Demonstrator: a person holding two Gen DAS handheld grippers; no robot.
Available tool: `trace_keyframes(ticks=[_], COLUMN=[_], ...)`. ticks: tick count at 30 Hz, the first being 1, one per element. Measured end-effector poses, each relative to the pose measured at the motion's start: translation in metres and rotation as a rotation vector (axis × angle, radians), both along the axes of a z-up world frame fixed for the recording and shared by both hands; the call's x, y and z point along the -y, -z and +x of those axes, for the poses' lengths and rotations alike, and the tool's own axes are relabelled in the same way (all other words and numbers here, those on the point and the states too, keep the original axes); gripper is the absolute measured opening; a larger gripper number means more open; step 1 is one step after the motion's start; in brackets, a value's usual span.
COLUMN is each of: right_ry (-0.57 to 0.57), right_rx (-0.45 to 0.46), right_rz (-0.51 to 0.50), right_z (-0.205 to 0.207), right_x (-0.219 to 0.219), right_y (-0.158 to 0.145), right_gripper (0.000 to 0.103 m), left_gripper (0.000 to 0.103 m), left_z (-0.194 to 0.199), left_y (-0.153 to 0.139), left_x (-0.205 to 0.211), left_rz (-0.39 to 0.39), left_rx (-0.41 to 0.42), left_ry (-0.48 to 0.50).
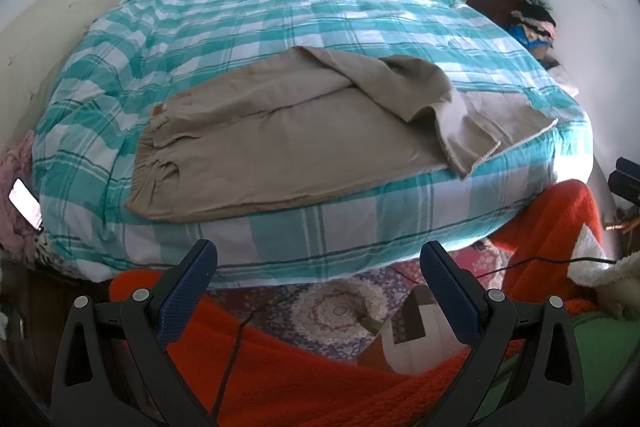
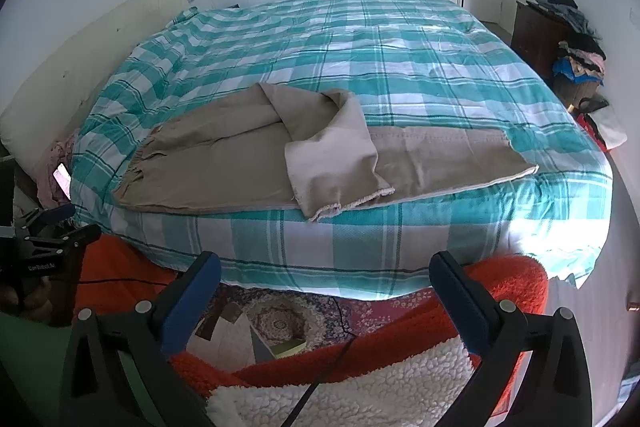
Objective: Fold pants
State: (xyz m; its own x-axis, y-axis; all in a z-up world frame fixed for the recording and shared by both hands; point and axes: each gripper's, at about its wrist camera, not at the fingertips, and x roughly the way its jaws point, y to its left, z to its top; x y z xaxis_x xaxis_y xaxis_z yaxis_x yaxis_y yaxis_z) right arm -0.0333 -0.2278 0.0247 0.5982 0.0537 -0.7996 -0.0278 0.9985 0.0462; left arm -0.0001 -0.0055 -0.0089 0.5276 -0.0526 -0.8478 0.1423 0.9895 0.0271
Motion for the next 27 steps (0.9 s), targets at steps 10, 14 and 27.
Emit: trace_keyframes(ticks=[10, 14, 27], right_ry=[-0.022, -0.020, -0.031], right_rx=[-0.010, -0.012, -0.034], right_rz=[-0.024, -0.028, -0.037], right_z=[-0.003, -0.003, 0.001], right_x=[-0.009, -0.010, -0.014], right_y=[0.004, 0.005, 0.009], right_gripper=[0.103, 0.103, 0.103], left_gripper=[0.102, 0.102, 0.102], left_z=[-0.001, -0.001, -0.002], left_y=[0.000, 0.001, 0.003], left_x=[0.002, 0.002, 0.000], left_rz=[0.000, -0.001, -0.015], left_rx=[0.000, -0.002, -0.013], left_ry=[0.005, 0.006, 0.003])
